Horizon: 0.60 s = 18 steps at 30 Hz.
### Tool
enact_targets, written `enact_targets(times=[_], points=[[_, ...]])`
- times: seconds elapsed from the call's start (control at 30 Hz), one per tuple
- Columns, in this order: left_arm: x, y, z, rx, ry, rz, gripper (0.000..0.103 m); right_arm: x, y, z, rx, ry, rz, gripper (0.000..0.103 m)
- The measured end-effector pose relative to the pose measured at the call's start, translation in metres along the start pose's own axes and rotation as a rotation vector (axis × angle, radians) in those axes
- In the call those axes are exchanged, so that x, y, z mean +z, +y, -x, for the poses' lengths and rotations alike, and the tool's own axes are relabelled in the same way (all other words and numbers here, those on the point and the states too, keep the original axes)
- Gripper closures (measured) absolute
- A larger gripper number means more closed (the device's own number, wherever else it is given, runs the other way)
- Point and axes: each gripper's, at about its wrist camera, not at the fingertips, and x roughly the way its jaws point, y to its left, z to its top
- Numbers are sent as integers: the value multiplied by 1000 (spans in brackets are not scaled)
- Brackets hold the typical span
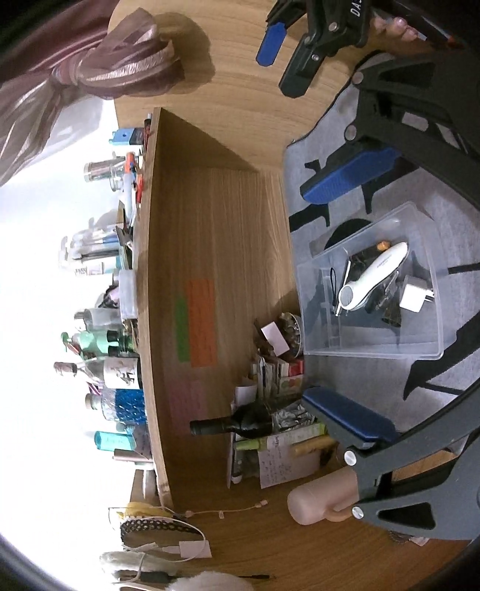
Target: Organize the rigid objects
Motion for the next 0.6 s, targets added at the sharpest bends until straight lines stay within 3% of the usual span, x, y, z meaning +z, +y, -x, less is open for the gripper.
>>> enact_targets(times=[0.6], points=[[-2,-2,-4,-18,7,-4,2,-2,2,-2,-7,7,-5,0]])
